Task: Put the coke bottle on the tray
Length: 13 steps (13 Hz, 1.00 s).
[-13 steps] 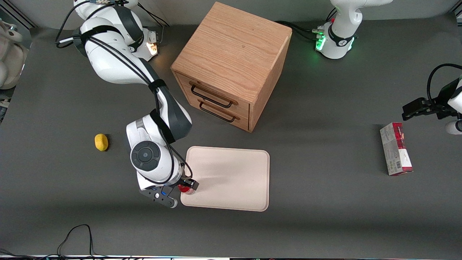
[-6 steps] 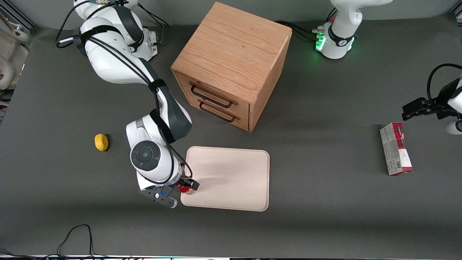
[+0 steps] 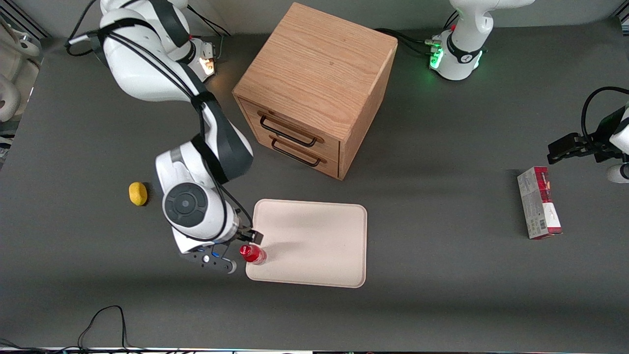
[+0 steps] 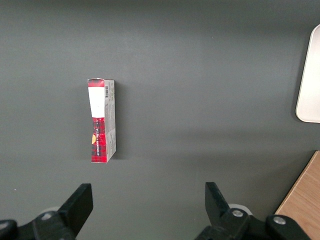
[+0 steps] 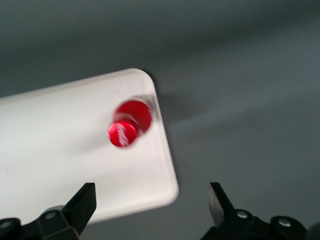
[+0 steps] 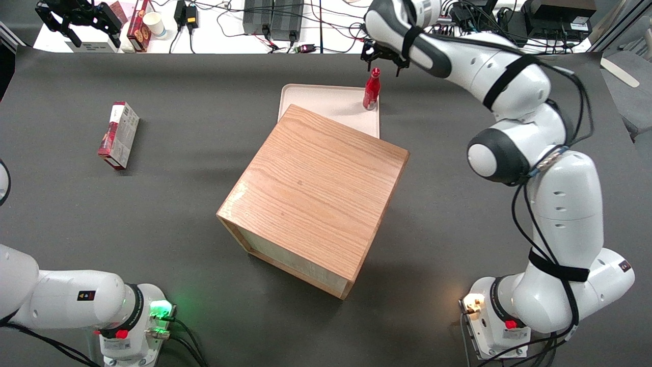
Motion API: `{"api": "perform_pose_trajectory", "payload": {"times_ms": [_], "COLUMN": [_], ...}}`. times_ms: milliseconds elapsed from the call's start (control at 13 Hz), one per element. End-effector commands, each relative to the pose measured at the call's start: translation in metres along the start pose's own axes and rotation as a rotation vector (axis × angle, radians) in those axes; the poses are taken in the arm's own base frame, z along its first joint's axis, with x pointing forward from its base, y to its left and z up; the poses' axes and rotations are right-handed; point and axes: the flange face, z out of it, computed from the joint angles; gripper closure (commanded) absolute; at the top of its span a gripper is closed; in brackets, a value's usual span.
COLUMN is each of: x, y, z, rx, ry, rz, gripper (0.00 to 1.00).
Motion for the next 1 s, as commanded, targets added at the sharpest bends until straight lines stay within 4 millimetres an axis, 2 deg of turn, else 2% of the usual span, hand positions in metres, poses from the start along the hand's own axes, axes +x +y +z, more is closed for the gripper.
{"api": "perform_pose_trajectory", "payload": {"times_ms": [0, 308, 385, 538, 692, 846, 923], "x": [-0.031, -0.088, -0.101, -0.128, -0.14, -0.151, -0.152], "y": [0.071, 0.191, 0.214, 0.245, 0.285, 0.308, 0.311], "z": [-0.028, -0.061, -0.072, -0.1, -0.128, -0.148, -0.152], "rx": [0.007, 0.04, 0.038, 0.03, 0.043, 0.07, 0.073], "ry": [-0.041, -0.041, -0.041, -0.066, -0.091, -0.089, -0.089], "rz": [-0.112, -0.276, -0.31, -0.397, -0.445, -0.47, -0.467], "gripper": [0.0, 0.0, 0.0, 0.0, 0.0, 0.0, 0.0]}}
